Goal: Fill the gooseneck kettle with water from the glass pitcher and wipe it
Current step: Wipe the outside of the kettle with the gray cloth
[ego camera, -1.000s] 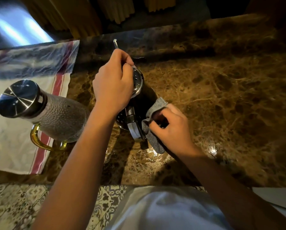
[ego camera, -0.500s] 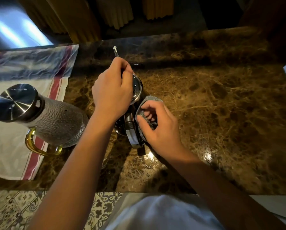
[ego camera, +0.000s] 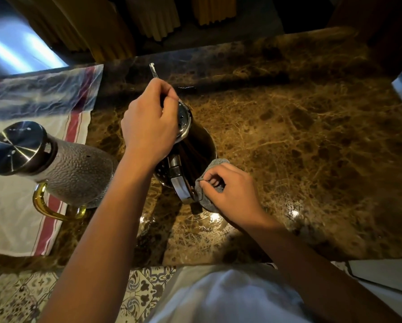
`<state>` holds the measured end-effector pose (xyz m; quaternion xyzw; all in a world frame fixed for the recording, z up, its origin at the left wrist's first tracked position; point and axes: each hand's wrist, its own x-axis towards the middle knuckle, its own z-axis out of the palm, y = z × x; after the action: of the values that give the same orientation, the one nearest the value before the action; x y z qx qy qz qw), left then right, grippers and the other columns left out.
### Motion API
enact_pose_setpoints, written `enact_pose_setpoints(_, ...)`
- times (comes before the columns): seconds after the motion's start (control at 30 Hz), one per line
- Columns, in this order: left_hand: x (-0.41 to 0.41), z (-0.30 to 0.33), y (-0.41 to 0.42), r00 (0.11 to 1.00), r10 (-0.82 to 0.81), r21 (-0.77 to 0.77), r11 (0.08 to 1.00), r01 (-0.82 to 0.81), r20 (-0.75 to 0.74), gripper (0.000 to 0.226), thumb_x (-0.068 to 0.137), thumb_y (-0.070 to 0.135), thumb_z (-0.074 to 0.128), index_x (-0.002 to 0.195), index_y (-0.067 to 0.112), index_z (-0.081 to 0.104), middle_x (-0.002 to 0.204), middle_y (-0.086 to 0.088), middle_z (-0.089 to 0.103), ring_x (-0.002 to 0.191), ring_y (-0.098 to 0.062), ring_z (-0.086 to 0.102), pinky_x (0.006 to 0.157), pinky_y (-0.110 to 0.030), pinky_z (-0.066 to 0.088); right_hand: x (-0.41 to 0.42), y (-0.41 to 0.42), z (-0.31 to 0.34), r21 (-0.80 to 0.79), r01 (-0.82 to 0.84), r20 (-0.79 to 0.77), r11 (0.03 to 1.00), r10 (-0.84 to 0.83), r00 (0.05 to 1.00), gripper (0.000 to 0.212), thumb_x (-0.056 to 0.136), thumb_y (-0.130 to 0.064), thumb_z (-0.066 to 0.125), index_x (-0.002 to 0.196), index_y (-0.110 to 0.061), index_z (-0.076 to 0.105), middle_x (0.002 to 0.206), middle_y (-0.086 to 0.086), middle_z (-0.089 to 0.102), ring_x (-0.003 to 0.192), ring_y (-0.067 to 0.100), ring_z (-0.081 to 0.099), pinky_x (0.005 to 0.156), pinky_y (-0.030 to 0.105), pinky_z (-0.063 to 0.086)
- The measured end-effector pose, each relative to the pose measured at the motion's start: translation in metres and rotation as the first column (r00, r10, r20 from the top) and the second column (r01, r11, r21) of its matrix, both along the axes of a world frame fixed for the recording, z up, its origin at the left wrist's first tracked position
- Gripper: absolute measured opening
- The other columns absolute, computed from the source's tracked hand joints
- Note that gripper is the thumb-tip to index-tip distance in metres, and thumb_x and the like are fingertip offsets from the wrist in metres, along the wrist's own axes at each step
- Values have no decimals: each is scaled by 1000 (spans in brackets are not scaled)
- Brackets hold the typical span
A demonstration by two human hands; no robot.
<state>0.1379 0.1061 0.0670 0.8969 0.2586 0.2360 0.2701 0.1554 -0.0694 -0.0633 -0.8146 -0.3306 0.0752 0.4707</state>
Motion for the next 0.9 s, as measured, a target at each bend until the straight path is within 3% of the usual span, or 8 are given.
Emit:
enact_pose_setpoints(0.17,-5,0,-3,998,-54,62,996,56,-40,20,107,27,46,111,18,63,91,5,65,79,-14,61,70,-33,46,1,4,44,223,-20,14,975,17,1000,6,90,-17,78,96,-17,77,90,-6,73,78,6,67,70,22,55)
enact_pose_setpoints(0.23,-7,0,-5,998,-60,63,996,62,-31,19,107,27,46,111,18,63,91,5,65,79,-14,61,70,-31,45,0,11,48,253,-30,32,967,23,999,7,91,-16,76,97,-16,76,94,-6,72,81,6,67,71,22,54)
enact_pose_setpoints(0.37,-9,1,-6,998,-62,21,998,62,-1,20,105,27,48,110,18,65,94,5,67,83,-13,62,74,-34,47,-4,15,28,184,-26,60,983,16,998,12,85,-8,69,92,-14,62,95,-6,59,81,12,57,69,34,50)
enact_pose_setpoints(0.5,-12,1,-9,998,-57,2,998,57,38,21,102,26,47,106,18,66,98,3,71,88,-13,65,80,-41,54,-4,-3,5,-22,-31,-23,999,31,999,18,88,-14,66,94,-21,51,93,-10,51,79,14,51,71,41,48)
enact_pose_setpoints(0.57,-13,1,-8,996,-76,-20,997,77,43,21,100,27,47,104,19,65,100,3,72,91,-14,66,84,-46,56,-6,-9,0,-50,-38,-54,998,35,998,16,90,-13,66,93,-22,53,92,-11,53,80,13,53,73,42,50)
enact_pose_setpoints(0.77,-19,1,-3,975,-218,-53,974,219,31,16,99,23,50,102,20,65,100,1,73,92,-19,69,85,-54,55,-14,-2,41,208,75,-154,975,-43,987,14,92,-8,71,103,-16,70,99,-8,63,85,6,62,75,16,50)
enact_pose_setpoints(0.9,-21,2,-3,963,-267,-78,960,269,38,19,99,25,51,103,16,66,101,-1,73,90,-24,69,82,-57,55,-16,14,63,320,51,-74,946,-28,997,13,91,-5,71,102,-11,68,101,-4,63,89,6,62,78,17,49)
